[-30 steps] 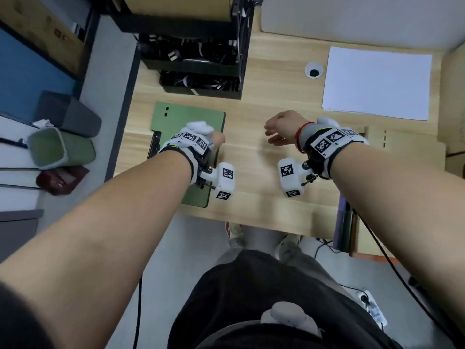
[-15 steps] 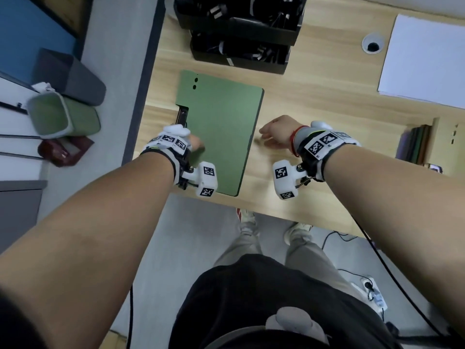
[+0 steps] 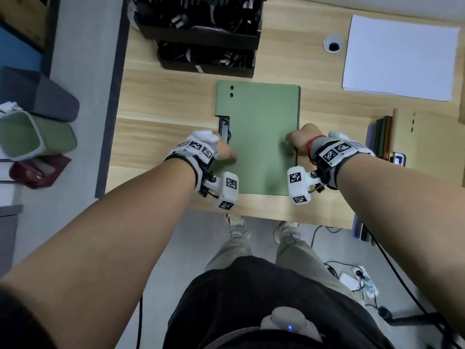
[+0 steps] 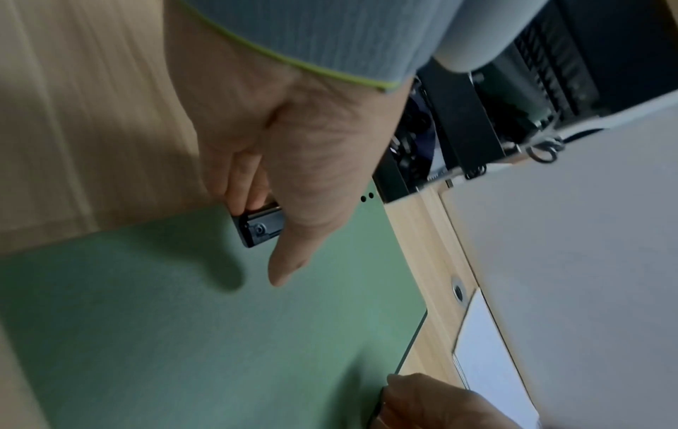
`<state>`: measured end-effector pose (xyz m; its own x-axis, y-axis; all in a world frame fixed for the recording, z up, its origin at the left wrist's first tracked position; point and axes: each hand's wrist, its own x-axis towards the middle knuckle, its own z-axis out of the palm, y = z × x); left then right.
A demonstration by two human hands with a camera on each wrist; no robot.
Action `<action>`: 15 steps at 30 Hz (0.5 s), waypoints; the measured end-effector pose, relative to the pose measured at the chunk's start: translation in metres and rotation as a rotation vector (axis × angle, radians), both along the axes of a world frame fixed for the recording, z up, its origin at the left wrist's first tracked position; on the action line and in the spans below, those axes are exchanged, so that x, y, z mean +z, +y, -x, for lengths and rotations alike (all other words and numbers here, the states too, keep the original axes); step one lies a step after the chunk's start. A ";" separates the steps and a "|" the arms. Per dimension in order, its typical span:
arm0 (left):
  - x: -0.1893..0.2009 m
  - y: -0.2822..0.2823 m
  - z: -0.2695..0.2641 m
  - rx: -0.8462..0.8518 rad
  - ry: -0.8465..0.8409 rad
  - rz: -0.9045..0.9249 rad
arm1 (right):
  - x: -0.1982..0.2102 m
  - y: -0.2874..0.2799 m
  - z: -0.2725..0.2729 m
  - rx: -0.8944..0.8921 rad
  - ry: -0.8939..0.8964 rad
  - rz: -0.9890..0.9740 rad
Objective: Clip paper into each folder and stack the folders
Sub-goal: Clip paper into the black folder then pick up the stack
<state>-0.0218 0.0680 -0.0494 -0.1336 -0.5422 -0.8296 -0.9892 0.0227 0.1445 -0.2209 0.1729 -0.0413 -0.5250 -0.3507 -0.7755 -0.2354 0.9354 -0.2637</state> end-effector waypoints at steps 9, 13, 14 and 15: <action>-0.011 0.042 0.065 -0.209 0.079 0.002 | -0.007 0.062 0.066 -0.280 -0.240 0.054; -0.009 0.046 0.078 -0.226 0.042 0.004 | -0.010 0.067 0.074 -0.239 -0.150 -0.018; -0.008 0.047 0.080 -0.226 0.035 0.003 | -0.012 0.067 0.076 -0.247 -0.155 -0.021; -0.011 0.047 0.081 -0.219 0.032 0.004 | -0.013 0.068 0.076 -0.252 -0.157 -0.019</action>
